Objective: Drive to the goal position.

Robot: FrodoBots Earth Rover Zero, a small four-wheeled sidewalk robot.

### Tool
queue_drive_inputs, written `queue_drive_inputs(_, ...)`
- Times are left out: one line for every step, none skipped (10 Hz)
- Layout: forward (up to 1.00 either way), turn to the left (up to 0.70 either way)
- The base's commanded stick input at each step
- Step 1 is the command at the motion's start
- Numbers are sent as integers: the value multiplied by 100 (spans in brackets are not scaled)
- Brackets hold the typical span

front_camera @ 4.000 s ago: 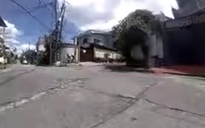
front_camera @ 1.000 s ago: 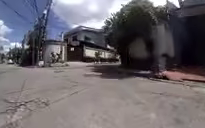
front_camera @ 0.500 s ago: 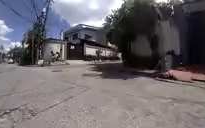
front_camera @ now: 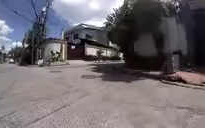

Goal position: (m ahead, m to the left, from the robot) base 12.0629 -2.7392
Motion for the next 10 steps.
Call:
queue_drive_inputs(70,0)
queue_drive_inputs(70,0)
queue_drive_inputs(70,0)
queue_drive_inputs(70,0)
queue_drive_inputs(70,0)
queue_drive_inputs(70,0)
queue_drive_inputs(70,0)
queue_drive_inputs(70,0)
queue_drive_inputs(70,0)
queue_drive_inputs(70,0)
